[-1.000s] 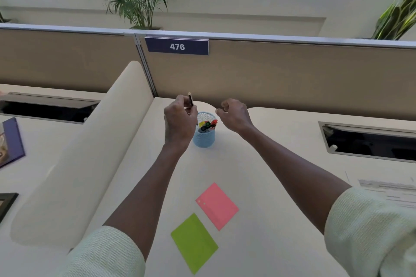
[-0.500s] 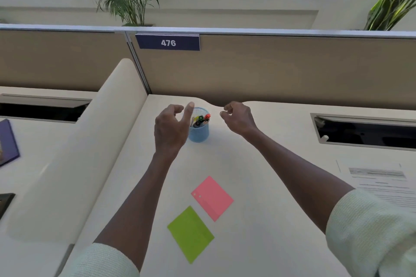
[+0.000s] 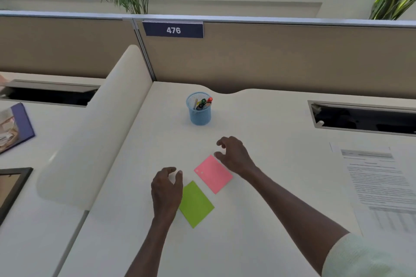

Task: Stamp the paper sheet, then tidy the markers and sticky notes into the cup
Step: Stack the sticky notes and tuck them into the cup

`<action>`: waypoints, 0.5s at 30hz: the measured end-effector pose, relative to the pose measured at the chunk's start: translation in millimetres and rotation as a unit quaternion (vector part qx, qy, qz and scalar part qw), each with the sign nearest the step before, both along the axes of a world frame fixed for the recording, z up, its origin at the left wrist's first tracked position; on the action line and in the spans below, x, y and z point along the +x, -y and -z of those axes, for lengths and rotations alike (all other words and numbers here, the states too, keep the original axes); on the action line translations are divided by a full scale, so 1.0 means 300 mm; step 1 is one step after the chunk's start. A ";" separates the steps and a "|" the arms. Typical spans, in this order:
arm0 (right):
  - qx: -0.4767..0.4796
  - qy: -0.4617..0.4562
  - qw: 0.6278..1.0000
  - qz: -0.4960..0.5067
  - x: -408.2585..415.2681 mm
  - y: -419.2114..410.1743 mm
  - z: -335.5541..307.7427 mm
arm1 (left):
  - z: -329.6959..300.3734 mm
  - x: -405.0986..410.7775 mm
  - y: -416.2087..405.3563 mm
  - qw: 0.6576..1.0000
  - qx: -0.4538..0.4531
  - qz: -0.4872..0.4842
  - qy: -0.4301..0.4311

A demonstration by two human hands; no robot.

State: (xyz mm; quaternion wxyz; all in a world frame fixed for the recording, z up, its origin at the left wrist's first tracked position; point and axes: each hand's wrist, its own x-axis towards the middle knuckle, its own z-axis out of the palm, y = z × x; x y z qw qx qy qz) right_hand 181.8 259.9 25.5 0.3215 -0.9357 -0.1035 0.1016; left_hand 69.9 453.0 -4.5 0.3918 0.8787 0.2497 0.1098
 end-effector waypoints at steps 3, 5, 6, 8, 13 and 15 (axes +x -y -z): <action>-0.037 -0.007 0.998 -0.048 -0.101 -0.028 0.018 | -0.004 -0.069 0.028 1.000 -0.001 -0.016 -0.016; -0.076 -0.005 0.994 -0.077 -0.153 -0.038 0.024 | -0.009 -0.107 0.050 0.999 0.015 -0.021 -0.020; -0.101 -0.006 0.991 -0.087 -0.175 -0.041 0.029 | -0.010 -0.126 0.061 0.999 0.023 -0.024 -0.027; -0.155 -0.006 0.983 -0.097 -0.211 -0.043 0.043 | -0.010 -0.159 0.084 0.997 0.028 -0.031 -0.058; -0.185 0.006 0.980 -0.069 -0.268 -0.027 0.064 | -0.001 -0.204 0.137 0.989 0.034 -0.037 -0.137; -0.176 0.001 0.983 -0.043 -0.283 -0.011 0.065 | -0.001 -0.204 0.148 0.990 0.024 -0.035 -0.138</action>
